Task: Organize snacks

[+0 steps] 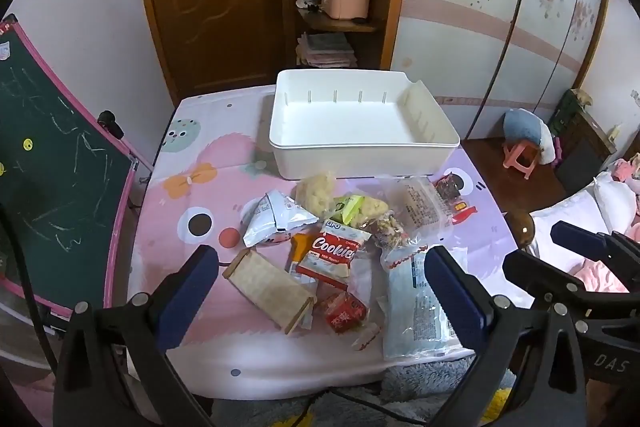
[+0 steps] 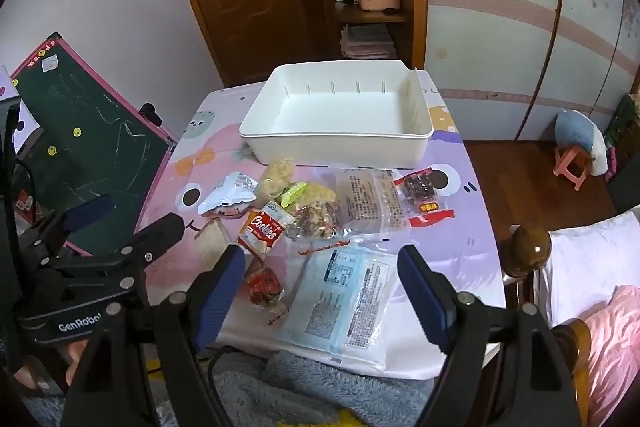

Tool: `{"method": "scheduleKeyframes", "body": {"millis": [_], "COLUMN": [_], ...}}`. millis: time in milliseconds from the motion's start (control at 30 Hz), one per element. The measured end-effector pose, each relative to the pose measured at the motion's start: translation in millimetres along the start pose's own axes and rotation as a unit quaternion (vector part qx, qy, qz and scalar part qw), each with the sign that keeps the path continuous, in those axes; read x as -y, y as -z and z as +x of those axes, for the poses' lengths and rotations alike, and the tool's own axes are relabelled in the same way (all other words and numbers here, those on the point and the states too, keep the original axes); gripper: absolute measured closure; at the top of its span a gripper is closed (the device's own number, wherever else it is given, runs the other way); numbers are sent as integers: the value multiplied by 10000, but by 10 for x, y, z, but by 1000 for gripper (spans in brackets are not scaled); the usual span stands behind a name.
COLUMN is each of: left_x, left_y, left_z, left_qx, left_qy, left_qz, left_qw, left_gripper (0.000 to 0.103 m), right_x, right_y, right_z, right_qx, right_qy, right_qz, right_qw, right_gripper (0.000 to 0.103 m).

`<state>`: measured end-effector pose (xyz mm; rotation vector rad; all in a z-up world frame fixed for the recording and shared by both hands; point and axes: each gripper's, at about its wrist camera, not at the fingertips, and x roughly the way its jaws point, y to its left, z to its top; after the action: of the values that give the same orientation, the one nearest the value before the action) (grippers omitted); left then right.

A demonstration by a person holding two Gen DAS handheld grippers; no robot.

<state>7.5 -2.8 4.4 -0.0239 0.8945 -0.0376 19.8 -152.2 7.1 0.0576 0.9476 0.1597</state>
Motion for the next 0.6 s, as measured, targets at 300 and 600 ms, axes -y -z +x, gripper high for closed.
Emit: {"method": "scheduleKeyframes", "body": {"millis": [300,600], "left_x": [-25,-64], "left_y": [-10,-8], "left_z": [26,104], "left_qx": [-27,-61], "left_qy": [-63,-118], "left_qz": [-14,-54], "left_qw": [10000,9999], "left_gripper": [1,1], "right_x": [-14,22], "right_y": [-25,-23], "right_z": [38,123], "right_qx": [-95,-225], "right_qy": [-75,-111], "right_qz": [5,69], "right_qw": [9999,9997], "right_gripper": [24,24]}}
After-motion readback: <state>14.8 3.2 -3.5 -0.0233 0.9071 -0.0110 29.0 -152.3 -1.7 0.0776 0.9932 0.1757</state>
